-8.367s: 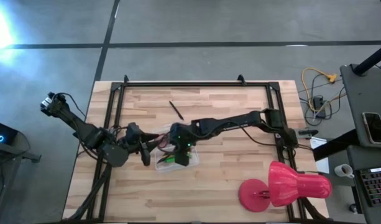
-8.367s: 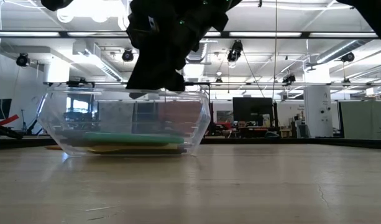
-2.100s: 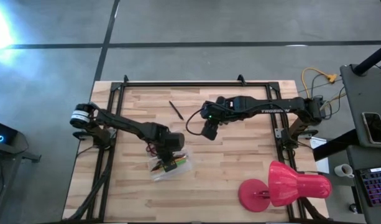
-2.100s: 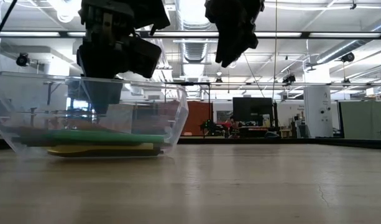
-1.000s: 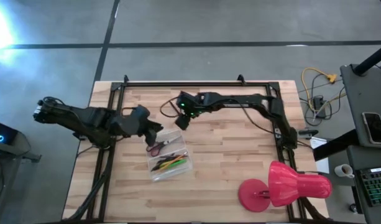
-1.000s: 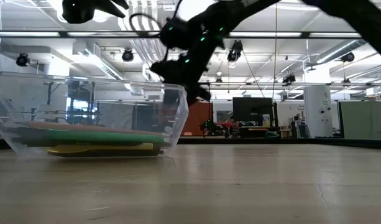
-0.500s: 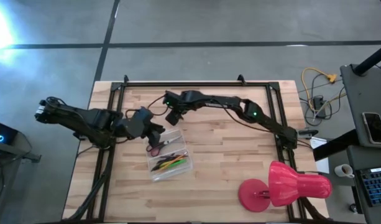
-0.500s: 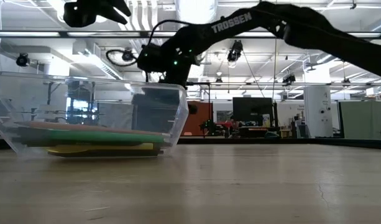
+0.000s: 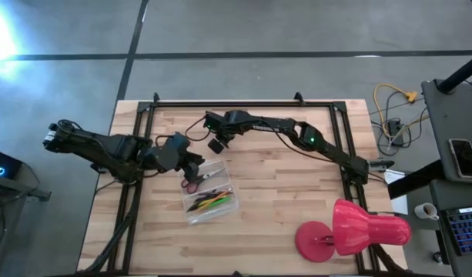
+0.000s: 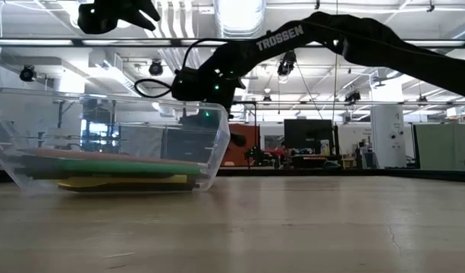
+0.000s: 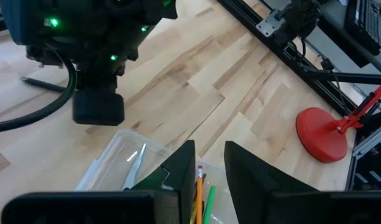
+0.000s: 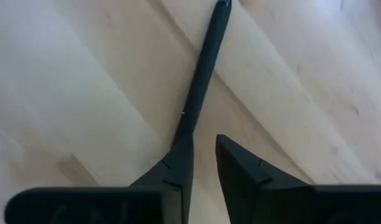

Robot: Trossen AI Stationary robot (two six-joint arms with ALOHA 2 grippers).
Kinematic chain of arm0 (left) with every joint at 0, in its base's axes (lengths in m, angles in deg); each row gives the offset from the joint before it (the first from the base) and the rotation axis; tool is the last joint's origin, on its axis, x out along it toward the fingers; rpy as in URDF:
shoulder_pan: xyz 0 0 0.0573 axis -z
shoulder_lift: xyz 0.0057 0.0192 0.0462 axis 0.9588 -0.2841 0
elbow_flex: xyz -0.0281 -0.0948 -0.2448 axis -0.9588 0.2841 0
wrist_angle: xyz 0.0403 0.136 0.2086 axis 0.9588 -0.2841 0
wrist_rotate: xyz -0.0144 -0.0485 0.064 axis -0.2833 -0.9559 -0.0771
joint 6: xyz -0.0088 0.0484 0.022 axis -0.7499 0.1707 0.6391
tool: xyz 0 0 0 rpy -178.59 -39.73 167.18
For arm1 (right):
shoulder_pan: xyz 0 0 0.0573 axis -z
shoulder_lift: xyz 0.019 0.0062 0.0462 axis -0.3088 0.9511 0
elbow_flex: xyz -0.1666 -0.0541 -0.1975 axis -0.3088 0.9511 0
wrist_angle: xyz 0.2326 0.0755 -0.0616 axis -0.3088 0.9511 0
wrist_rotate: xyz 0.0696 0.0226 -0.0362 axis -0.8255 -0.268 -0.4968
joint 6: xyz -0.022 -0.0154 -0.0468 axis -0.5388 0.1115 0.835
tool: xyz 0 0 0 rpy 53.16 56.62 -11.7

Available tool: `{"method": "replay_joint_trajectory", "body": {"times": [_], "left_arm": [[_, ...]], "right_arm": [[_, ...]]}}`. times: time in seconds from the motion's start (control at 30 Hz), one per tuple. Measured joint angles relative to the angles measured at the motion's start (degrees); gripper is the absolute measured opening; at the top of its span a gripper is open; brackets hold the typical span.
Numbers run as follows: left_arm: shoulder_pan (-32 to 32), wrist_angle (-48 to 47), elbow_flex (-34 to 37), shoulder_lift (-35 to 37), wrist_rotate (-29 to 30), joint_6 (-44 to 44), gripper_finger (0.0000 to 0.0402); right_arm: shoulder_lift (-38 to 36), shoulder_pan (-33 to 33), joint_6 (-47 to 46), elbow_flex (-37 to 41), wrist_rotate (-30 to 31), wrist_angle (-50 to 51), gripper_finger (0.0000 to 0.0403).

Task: Pick & place school supplies into a supply box
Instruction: Put the black pen into the stationery box

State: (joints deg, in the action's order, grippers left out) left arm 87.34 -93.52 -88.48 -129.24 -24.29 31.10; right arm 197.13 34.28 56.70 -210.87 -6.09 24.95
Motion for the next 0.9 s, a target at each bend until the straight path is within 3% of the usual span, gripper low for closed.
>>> {"method": "replay_joint_trajectory", "body": {"times": [0.43,0.63,0.9], "left_arm": [[0.01,0.0,0.0,0.02,0.01,0.17,0.0071],[0.02,-0.01,0.0,0.0,0.02,0.19,0.0071],[0.02,-0.02,0.0,0.02,0.0,0.62,0.0071]], "right_arm": [[-0.66,-0.24,-0.14,0.08,-6.62,10.77,0.0009],[-4.18,-0.77,-0.69,-0.48,-7.22,6.54,0.0009],[-2.66,-0.76,-6.81,0.06,-10.89,2.52,0.0067]]}}
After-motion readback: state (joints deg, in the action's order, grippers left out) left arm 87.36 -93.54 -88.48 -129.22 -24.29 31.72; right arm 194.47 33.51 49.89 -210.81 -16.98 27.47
